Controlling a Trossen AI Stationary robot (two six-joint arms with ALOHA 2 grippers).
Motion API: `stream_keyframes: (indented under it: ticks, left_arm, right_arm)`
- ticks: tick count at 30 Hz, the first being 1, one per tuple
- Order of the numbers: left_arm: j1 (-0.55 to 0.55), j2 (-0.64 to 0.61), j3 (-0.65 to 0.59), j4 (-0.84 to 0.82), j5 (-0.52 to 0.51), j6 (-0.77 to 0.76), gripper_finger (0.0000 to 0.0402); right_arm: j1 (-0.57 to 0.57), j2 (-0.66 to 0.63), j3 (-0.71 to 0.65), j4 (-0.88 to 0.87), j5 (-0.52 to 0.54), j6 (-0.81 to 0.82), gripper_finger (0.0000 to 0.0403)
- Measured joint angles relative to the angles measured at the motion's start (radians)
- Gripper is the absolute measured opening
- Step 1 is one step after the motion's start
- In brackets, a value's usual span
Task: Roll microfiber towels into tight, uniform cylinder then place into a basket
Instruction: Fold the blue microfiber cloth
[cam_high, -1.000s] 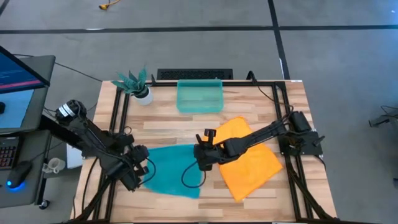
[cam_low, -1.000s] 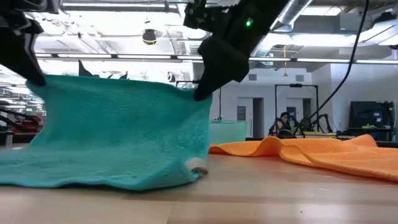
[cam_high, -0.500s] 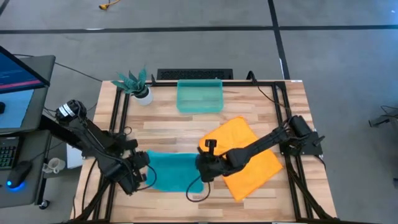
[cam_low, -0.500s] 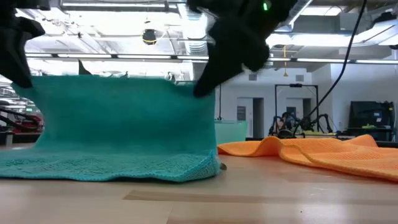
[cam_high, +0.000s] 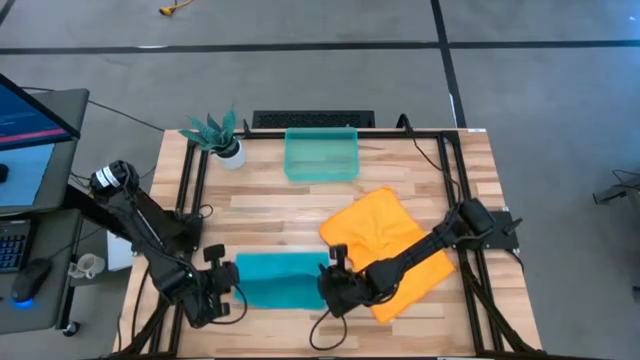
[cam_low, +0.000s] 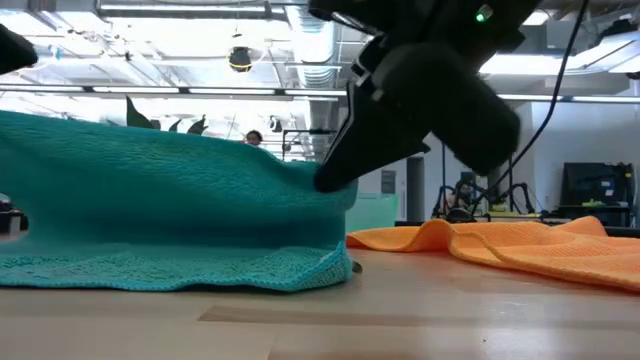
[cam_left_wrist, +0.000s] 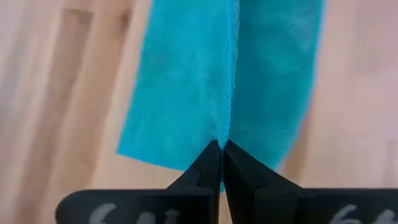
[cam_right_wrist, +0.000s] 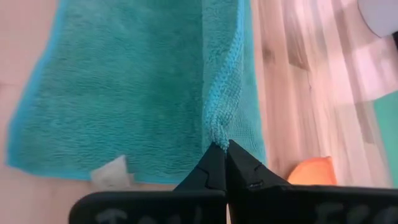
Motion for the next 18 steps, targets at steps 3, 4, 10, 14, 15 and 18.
stream_keyframes:
  ticks: [3,4,10,14,15,18]
  left_arm:
    - [-0.008,0.025,0.000,0.063,0.032,-0.013,0.0000]
    - [-0.010,0.040,0.000,0.082,0.050,-0.018,0.0000]
    - [-0.010,0.142,0.000,0.108,0.104,-0.018,0.0000]
    - [-0.010,0.176,0.000,0.116,0.144,-0.030,0.0000]
    - [-0.012,0.177,0.000,0.114,0.150,-0.030,0.0000]
    - [-0.018,0.176,0.000,0.116,0.149,-0.030,0.0000]
  right_arm:
    - [0.016,0.000,0.000,0.001,-0.004,0.028,0.0009]
    - [0.022,0.000,0.000,0.002,-0.003,0.032,0.0009]
    - [0.039,0.000,0.000,0.023,-0.044,0.033,0.0009]
    - [0.035,0.000,0.000,0.044,-0.070,0.034,0.0009]
    - [0.035,0.000,0.000,0.052,-0.071,0.033,0.0009]
    - [0.037,0.000,0.000,0.076,-0.098,0.027,0.0009]
